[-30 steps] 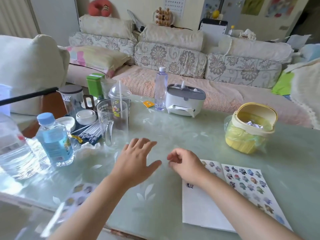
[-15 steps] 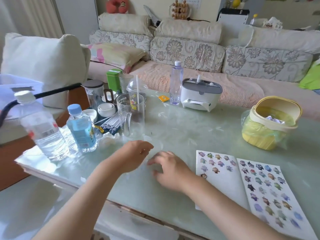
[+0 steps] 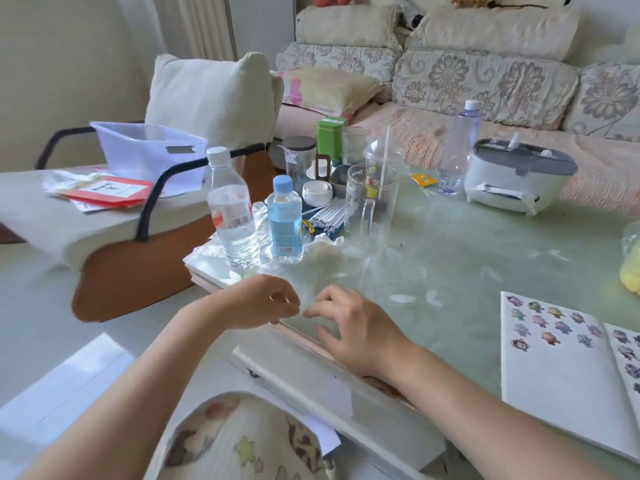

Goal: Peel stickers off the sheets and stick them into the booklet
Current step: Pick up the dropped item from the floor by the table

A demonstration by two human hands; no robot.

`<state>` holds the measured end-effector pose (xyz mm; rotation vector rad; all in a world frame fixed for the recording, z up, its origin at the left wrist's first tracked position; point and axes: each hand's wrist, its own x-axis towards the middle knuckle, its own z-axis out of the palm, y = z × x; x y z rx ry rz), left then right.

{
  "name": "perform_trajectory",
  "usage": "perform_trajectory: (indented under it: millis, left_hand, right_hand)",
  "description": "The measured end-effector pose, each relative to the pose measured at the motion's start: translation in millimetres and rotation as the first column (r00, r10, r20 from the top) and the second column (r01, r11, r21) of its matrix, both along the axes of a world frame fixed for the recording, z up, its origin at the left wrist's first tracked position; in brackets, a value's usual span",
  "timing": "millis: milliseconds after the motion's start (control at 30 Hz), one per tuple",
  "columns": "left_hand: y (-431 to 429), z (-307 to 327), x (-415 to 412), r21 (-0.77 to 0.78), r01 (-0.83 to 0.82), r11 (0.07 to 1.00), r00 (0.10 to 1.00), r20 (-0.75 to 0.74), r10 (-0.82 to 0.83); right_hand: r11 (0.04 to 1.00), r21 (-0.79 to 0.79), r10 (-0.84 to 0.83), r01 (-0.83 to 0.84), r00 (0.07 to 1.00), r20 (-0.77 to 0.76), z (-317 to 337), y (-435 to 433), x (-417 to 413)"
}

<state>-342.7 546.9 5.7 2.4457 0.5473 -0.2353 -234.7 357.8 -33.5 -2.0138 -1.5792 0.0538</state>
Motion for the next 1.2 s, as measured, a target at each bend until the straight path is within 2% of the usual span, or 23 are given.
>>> perform_trajectory:
  millis: [100,200,333,500,633,800,967,1100,1200]
  left_hand:
    - [0,-19,-32,-0.065,-0.050,0.997,0.999,0.011,0.051]
    - [-7,-44,-60,-0.127,-0.106,0.986,0.994,0.024,0.109]
    - [-13,-82,-76,-0.201,-0.076,0.977,0.993,-0.103,0.056]
    - [6,-174,-65,-0.156,0.038,0.987,0.967,-0.242,-0.075]
    - [15,-258,-58,-0.137,0.103,0.985,0.948,-0.285,-0.138]
    - [9,-344,-51,-0.025,0.239,0.971,0.922,-0.309,-0.235]
    - [-1,-399,-51,0.140,0.446,0.884,0.854,-0.363,-0.373]
    - [2,-417,-51,0.248,0.556,0.794,0.809,-0.380,-0.448]
    - [4,-426,-50,0.270,0.542,0.796,0.825,-0.351,-0.443]
  right_hand:
    - [0.994,-0.011,0.108,-0.108,0.994,0.000,-2,5,-26]
    - [0.985,-0.102,0.122,-0.140,0.980,-0.158,-16,2,-48]
    - [0.900,-0.419,-0.011,-0.122,0.954,-0.300,-57,-11,-59]
    - [0.744,-0.658,-0.191,-0.118,0.905,-0.379,-142,-6,-51]
    - [0.633,-0.766,-0.259,-0.117,0.900,-0.351,-220,8,-47]
    - [0.541,-0.840,-0.364,-0.035,0.891,-0.271,-297,25,-55]
    - [0.409,-0.909,-0.414,0.084,0.905,-0.102,-346,34,-68]
    - [0.410,-0.885,-0.439,0.222,0.898,0.021,-370,39,-75]
    - [0.427,-0.865,-0.442,0.264,0.895,0.054,-381,40,-79]
